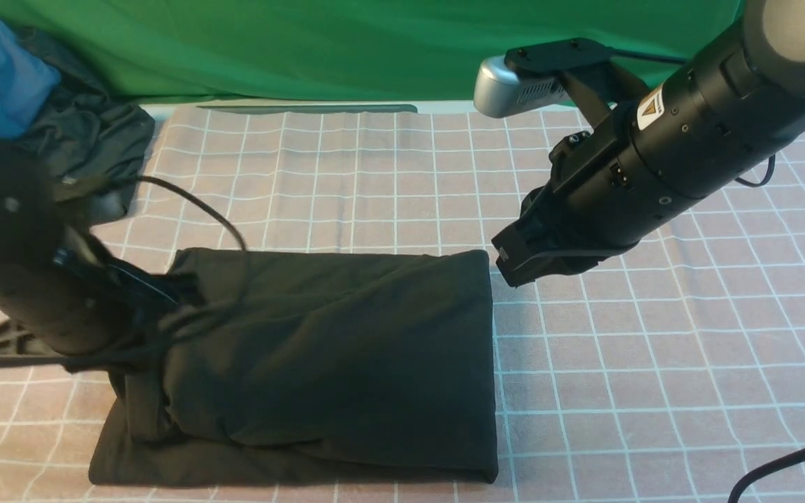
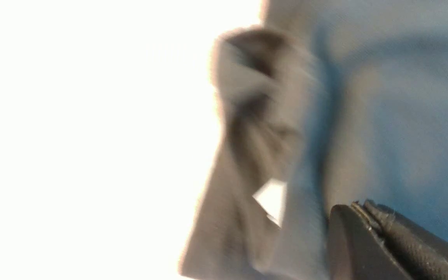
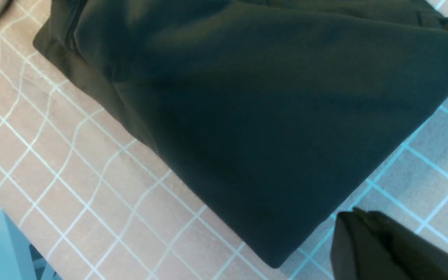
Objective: Fold a long-sleeved shirt over a pink coffee tablecloth.
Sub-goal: 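Fold the right end of the dark garment over onto its left end with the right gripper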
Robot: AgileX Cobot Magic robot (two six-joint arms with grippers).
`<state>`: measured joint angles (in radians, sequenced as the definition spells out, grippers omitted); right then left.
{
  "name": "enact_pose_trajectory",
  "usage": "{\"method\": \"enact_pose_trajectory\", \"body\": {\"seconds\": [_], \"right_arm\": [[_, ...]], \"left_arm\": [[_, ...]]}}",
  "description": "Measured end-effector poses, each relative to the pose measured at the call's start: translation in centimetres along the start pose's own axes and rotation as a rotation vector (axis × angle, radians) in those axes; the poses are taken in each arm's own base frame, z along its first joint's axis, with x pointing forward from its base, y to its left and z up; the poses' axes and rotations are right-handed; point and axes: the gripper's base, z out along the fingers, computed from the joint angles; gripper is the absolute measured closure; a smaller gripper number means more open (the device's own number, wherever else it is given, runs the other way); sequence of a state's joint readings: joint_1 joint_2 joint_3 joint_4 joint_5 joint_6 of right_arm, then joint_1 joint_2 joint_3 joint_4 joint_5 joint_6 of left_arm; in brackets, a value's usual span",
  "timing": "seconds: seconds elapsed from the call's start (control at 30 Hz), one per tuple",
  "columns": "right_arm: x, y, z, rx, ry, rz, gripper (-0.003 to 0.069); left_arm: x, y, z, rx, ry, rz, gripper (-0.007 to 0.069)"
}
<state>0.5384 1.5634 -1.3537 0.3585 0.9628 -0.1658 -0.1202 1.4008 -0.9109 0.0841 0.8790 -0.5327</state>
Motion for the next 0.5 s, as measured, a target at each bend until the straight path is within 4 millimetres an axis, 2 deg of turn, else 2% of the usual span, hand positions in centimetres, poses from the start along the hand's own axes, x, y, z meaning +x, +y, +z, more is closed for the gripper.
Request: {"method": "enact_pose_trajectory", "body": {"seconds": [0.1, 0.2, 0.33, 0.37, 0.4, 0.5], "right_arm": [[0.0, 0.0, 0.0, -0.001, 0.003, -0.003, 0.0622], [0.0, 0.0, 0.0, -0.001, 0.003, -0.004, 0.0622], [0.0, 0.0, 0.0, -0.001, 0.002, -0.007, 0.0622], [0.0, 0.0, 0.0, -0.001, -0.001, -0.011, 0.0622], [0.0, 0.0, 0.0, -0.001, -0.001, -0.011, 0.0622], [-0.1, 0.0, 0.0, -0.001, -0.010, -0.013, 0.0622]], "left_arm": [[-0.8, 1.5, 0.1, -0.013, -0.011, -0.037, 0.0606], [-1.1, 2.0, 0.1, -0.015, -0.023, -0.039, 0.0561], [-1.3, 1.6, 0.1, 0.031, -0.046, -0.022, 0.0422], [-1.3, 1.5, 0.1, 0.048, -0.047, -0.014, 0.0357], [-1.3, 1.4, 0.2, 0.050, -0.046, -0.014, 0.0347], [-1.5, 1.2, 0.9, 0.065, -0.038, -0.014, 0.0212]]}}
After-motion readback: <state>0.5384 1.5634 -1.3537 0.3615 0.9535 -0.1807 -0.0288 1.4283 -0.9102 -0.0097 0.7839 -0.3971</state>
